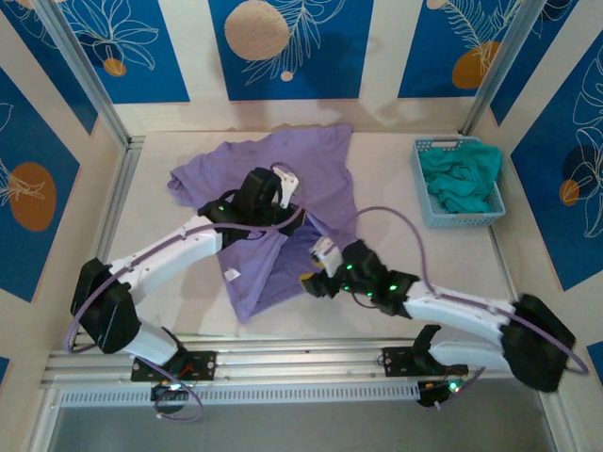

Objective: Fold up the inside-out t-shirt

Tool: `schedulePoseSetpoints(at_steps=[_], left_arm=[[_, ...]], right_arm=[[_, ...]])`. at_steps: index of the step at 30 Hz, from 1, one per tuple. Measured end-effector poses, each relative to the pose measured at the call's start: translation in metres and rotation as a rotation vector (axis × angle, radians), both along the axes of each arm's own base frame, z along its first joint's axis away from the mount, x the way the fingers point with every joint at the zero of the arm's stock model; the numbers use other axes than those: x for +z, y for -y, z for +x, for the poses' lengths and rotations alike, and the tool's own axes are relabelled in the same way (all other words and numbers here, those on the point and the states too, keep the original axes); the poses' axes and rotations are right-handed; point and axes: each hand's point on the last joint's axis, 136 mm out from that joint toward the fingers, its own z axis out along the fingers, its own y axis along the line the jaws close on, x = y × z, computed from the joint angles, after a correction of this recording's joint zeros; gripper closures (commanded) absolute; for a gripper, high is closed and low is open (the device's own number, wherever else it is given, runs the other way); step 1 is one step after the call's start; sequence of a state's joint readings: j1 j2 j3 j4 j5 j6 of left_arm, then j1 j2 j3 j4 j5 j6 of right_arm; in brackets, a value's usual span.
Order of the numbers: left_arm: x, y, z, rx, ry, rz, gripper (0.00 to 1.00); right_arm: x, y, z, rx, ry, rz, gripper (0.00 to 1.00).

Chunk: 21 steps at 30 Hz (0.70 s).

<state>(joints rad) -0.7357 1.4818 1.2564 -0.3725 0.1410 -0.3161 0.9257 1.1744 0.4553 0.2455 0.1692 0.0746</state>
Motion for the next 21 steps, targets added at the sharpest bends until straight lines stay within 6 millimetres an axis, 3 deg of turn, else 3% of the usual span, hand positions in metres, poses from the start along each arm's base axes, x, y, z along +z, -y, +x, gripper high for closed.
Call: schedulePoseSetpoints(at_steps=[5,8,13,17,21], left_arm=[[0.046,0.002,-0.015,-0.056,0.004,-0.057,1.00],[0.077,0.001,-0.029,-0.099,0.023,-0.096,1.00],[0.118,0.005,-0.058,-0.205,0.079,-0.135,1.00],[0.129,0.005,-0.072,-0.265,0.100,-0.131,1.00],[0.136,0.013,-0.081,-0.316,0.098,-0.141,1.00]], right_arm=[[-0.044,-0.028,0.031,-0.041,0.109,-0.072,0.46],[-0.057,-0.036,0.057,-0.109,0.173,-0.096,0.47],[-0.046,-0.037,0.098,-0.231,0.259,-0.063,0.48],[-0.036,-0.025,0.122,-0.310,0.286,-0.053,0.47],[-0.034,-0.031,0.134,-0.348,0.304,-0.074,0.43]])
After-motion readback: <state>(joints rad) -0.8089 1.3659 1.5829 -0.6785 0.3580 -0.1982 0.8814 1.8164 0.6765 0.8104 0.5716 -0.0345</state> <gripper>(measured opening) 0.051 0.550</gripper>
